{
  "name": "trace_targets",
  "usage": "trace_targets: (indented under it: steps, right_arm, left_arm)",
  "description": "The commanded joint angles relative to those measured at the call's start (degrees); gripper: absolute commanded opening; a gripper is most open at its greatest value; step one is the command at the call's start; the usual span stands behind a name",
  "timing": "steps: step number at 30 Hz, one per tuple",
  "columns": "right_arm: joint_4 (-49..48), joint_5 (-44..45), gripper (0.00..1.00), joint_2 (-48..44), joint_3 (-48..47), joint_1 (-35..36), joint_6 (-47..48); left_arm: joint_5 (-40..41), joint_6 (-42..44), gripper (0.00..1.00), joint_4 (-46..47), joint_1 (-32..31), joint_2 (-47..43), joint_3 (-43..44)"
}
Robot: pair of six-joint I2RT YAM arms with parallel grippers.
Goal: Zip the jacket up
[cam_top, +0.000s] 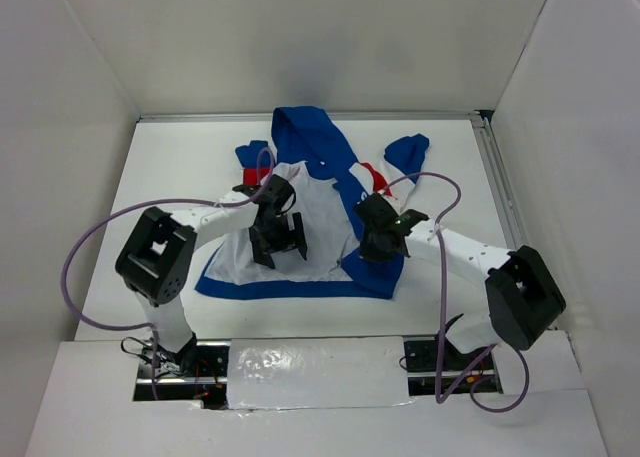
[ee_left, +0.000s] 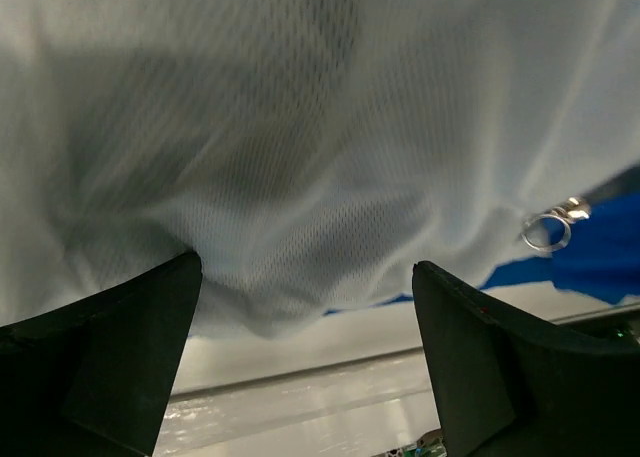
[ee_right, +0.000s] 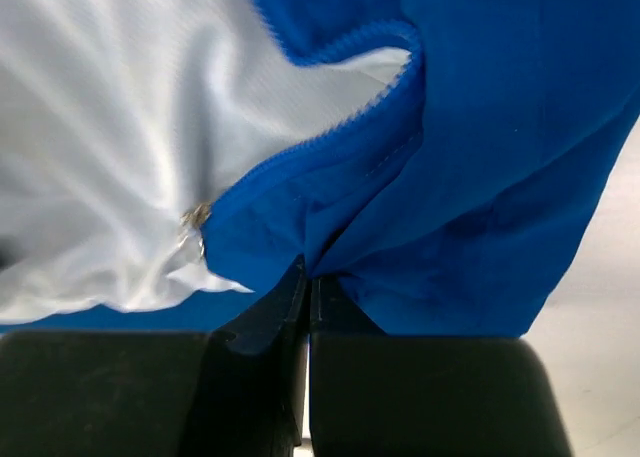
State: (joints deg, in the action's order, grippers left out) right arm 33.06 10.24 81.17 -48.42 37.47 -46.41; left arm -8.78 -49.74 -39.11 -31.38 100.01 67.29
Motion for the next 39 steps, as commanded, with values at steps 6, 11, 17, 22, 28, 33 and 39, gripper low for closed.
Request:
trace_targets:
  steps: [6, 11, 17, 22, 28, 33, 39]
  right_arm:
    - [6.3, -18.5, 0.00, -12.5, -2.5, -1.3, 13.4]
    - [7.9, -25.4, 0.00, -16.6, 6.8, -1.6, 17.7]
    - [6.6, -18.9, 0.24, -12.6, 12.5, -2.1, 11.7]
    - [6.8, -14.2, 0.56, -14.2, 8.9, -1.6, 10.6]
    - [11.1, -10.9, 1.00, -22.4, 6.0, 2.0, 8.5]
    - [8.9, -7.7, 1.00, -26.1, 8.8, 8.1, 0.3]
    - [-2.8, -3.2, 1.00, -31.1, 14.7, 13.9, -8.0]
  left_arm:
    - [-1.7, -0.5, 0.99, 2.6, -0.5, 11.6, 5.2]
    - [1.3, -2.6, 0.99, -0.3, 0.3, 15.8, 8.0]
    - [-0.3, -2.7, 0.99, 0.5, 2.9, 13.3, 5.7]
    - [0.6, -1.9, 0.99, 0.4, 2.3, 9.3, 4.9]
    - [1.8, -3.4, 0.99, -1.7, -0.8, 5.7, 5.0]
    - [3.4, -5.4, 0.99, -4.7, -2.8, -0.4, 4.4]
    - [7.1, -9.5, 0.99, -10.3, -2.7, -10.8, 1.0]
